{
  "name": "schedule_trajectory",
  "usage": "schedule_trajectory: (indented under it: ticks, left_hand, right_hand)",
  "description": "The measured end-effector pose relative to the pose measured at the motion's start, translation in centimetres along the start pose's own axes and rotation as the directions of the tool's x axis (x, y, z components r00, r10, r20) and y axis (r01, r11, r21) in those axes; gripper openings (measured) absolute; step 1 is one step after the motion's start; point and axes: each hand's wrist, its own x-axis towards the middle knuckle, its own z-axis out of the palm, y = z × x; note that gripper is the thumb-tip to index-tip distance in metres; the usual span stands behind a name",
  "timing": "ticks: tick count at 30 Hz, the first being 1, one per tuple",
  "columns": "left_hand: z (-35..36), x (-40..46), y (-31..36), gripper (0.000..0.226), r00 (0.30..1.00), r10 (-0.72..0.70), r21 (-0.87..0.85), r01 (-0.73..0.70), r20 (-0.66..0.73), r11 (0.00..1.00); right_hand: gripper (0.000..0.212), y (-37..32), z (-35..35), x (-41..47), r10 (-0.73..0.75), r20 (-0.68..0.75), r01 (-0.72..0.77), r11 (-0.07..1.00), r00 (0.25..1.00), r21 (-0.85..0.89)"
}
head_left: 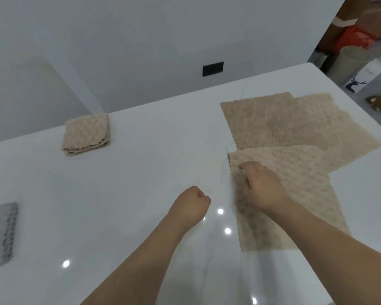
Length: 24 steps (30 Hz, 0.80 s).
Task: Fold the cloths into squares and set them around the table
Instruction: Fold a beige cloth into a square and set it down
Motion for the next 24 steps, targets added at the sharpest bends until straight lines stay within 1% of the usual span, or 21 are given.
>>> schedule_trajectory:
  ticks: [2,4,5,7,9,10,11,12,14,15,16,17,19,20,21,22,24]
  left_hand:
    - [2.4,1.1,1.8,0.030,0.998,-0.038,0.069,0.034,0.054,0.997]
    - [4.9,2.4,3.7,0.043,0.996,-0.070,0.138,0.062,0.054,0.988]
    - [6.2,2.8,4.4,0.046,0.995,-0.087,0.157,0.079,0.047,0.985]
    - [8.2,3.5,5.5,0.044,0.992,-0.130,0.140,0.128,0.003,0.982]
    - [9.5,4.3,6.2,0.029,0.988,-0.153,0.154,0.152,-0.006,0.976]
    - [9.6,4.6,6.4,0.020,0.986,-0.165,0.144,0.162,0.005,0.976]
    - [9.4,5.0,6.5,0.015,0.984,-0.174,0.090,0.171,0.028,0.981]
    - [9.0,5.2,6.4,0.016,0.982,-0.176,-0.003,0.176,0.073,0.984]
    - [7.4,5.0,6.3,0.018,0.976,-0.149,-0.208,0.180,0.156,0.961]
    - [6.2,4.8,6.1,0.016,0.980,-0.134,-0.272,0.171,0.150,0.947]
    - [4.9,4.6,5.8,0.011,0.985,-0.131,-0.295,0.159,0.111,0.942]
    - [3.5,4.3,5.4,0.009,0.989,-0.140,-0.301,0.148,0.050,0.942]
    - [0.3,3.6,4.7,0.012,0.976,-0.169,-0.262,0.129,-0.137,0.957]
    - [-1.2,3.2,4.5,0.013,0.953,-0.163,-0.230,0.105,-0.254,0.968]
    - [-2.8,2.6,4.3,0.014,0.915,-0.132,-0.182,0.066,-0.382,0.981]
    - [-4.3,1.9,4.3,0.014,0.856,-0.076,-0.114,0.021,-0.511,0.993]
    - [-6.9,0.0,4.5,0.008,0.693,0.082,0.022,-0.095,-0.716,0.995]
  right_hand:
    - [0.057,1.6,-0.3,2.5,-0.089,0.064,0.094,0.993,0.994,-0.073]
    - [0.072,2.7,-0.7,4.8,-0.185,0.144,0.208,0.964,0.972,-0.168]
    - [0.077,3.0,-0.8,5.5,-0.221,0.190,0.259,0.943,0.957,-0.208]
    - [0.081,3.4,-0.6,6.6,-0.278,0.251,0.345,0.895,0.927,-0.284]
    - [0.072,3.8,-0.3,7.6,-0.333,0.263,0.413,0.835,0.905,-0.364]
    - [0.060,4.0,-0.2,8.1,-0.364,0.264,0.445,0.799,0.893,-0.404]
    - [0.047,4.1,-0.2,8.7,-0.393,0.268,0.475,0.761,0.880,-0.443]
    - [0.035,4.0,-0.3,9.2,-0.412,0.276,0.496,0.734,0.868,-0.464]
    - [0.025,3.9,-0.9,9.9,-0.427,0.283,0.512,0.743,0.859,-0.431]
    - [0.021,3.7,-1.3,10.2,-0.454,0.250,0.518,0.770,0.855,-0.372]
    - [0.015,3.5,-1.6,10.5,-0.484,0.206,0.525,0.803,0.850,-0.282]
    - [0.017,3.0,-2.1,10.7,-0.498,0.173,0.524,0.834,0.850,-0.174]
    - [0.026,1.7,-3.2,10.9,-0.474,0.105,0.471,0.880,0.874,0.061]
    - [0.026,0.8,-3.9,10.9,-0.436,0.039,0.423,0.888,0.899,0.179]
    - [0.024,-0.3,-4.6,10.9,-0.392,-0.041,0.387,0.879,0.919,0.280]
    - [0.021,-1.5,-5.3,10.9,-0.352,-0.118,0.371,0.857,0.928,0.359]
    - [0.013,-3.9,-6.7,10.9,-0.313,-0.193,0.368,0.785,0.930,0.499]
